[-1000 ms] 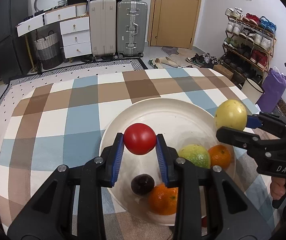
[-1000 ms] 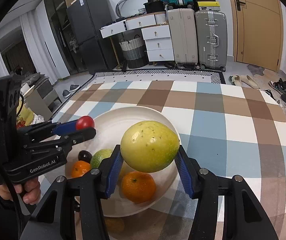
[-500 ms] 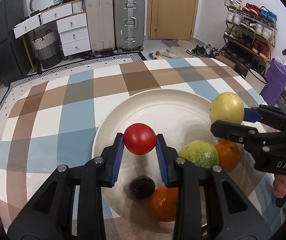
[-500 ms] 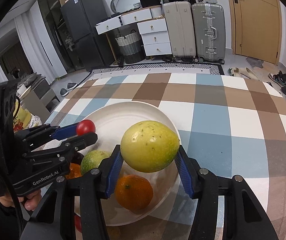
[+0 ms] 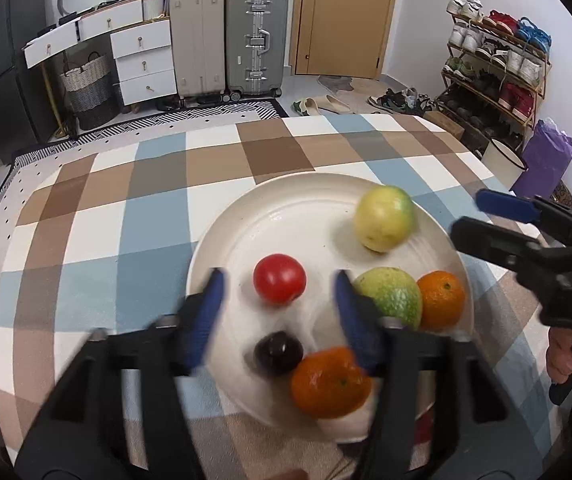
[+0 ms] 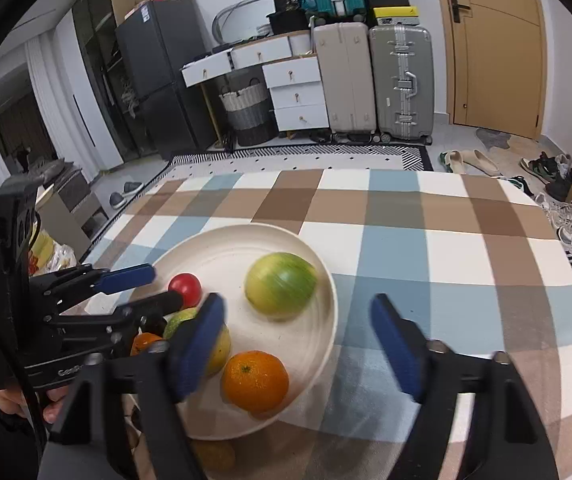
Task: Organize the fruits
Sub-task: 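Lower the yellow fruit and tomato onto the plate and open both tools, then withdraw both tools from the plate toward the small brown fruits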
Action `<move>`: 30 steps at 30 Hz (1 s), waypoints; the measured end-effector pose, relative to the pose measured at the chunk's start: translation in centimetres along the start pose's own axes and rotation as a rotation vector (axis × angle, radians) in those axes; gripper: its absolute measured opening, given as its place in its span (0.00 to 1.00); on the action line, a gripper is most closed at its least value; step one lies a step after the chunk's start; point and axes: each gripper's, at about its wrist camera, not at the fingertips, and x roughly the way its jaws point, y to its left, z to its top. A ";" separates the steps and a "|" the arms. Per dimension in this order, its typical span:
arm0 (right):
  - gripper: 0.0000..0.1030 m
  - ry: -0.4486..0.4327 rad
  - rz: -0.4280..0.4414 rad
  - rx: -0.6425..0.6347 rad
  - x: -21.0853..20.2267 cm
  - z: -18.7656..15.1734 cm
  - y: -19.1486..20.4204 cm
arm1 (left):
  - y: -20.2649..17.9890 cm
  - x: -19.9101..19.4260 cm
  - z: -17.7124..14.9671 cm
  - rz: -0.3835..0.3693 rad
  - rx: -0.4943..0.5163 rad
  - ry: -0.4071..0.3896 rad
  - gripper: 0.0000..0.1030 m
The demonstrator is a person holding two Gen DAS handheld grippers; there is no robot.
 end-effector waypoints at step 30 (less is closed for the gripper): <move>1.00 -0.009 0.016 -0.049 -9.3 -6.5 2.2 | -1.4 -11.4 -9.2 0.044 -0.091 -0.027 0.99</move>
